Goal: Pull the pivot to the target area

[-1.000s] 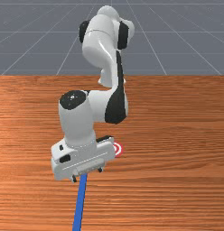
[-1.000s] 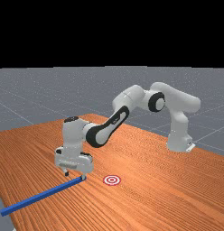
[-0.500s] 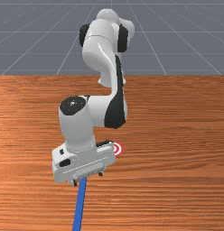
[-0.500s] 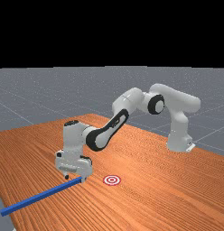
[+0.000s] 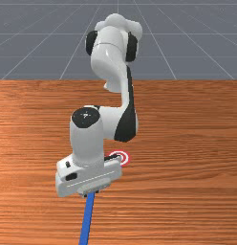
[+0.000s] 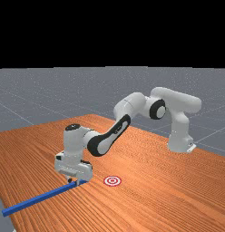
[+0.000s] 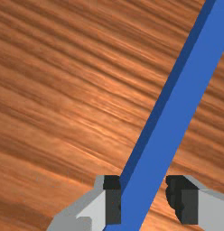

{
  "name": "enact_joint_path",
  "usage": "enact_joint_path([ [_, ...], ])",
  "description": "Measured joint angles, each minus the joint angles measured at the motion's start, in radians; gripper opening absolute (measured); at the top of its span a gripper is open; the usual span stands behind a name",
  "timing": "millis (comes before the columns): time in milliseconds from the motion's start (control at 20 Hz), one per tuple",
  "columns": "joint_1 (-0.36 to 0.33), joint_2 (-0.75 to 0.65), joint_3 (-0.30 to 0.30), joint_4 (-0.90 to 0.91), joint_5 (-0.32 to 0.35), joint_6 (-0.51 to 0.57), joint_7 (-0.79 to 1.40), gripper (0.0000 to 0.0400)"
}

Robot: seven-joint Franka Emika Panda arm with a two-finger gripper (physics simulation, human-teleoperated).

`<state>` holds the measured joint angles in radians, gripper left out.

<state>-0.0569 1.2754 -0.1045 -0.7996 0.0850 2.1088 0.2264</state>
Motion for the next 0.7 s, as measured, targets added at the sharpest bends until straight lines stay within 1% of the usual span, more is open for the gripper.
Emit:
enact_joint_path([
  [50, 0.016, -0.004, -0.028, -0.009, -0.024, 0.002, 0.025, 0.0137],
  [100, 0.004, -0.018, -0.008, -0.014, -0.007, 0.001, 0.006, 0.0061],
  [150, 0.014, -0.028, -0.023, -0.025, -0.020, 0.002, 0.019, 0.0037],
  [200, 0.018, -0.037, -0.026, -0.032, -0.024, 0.001, 0.022, 0.0023],
  [300, -0.013, -0.040, 0.025, -0.019, 0.022, -0.014, -0.025, 0.0008],
  [350, -0.021, -0.028, 0.038, 0.007, 0.034, -0.032, -0.034, 0.0005],
  [400, -0.033, -0.017, 0.056, 0.027, 0.050, -0.044, -0.049, 0.0160],
  [450, -0.038, -0.011, 0.063, 0.037, 0.056, -0.050, -0.055, 0.0254],
  [500, -0.036, -0.010, 0.061, 0.036, 0.054, -0.047, -0.053, 0.0312],
  [550, -0.019, -0.022, 0.033, 0.009, 0.029, -0.026, -0.030, 0.0346],
  [600, -0.020, -0.016, 0.033, 0.018, 0.029, -0.032, -0.029, 0.0367],
  [700, -0.017, -0.016, 0.036, 0.017, 0.024, -0.034, -0.051, 0.0388],
])
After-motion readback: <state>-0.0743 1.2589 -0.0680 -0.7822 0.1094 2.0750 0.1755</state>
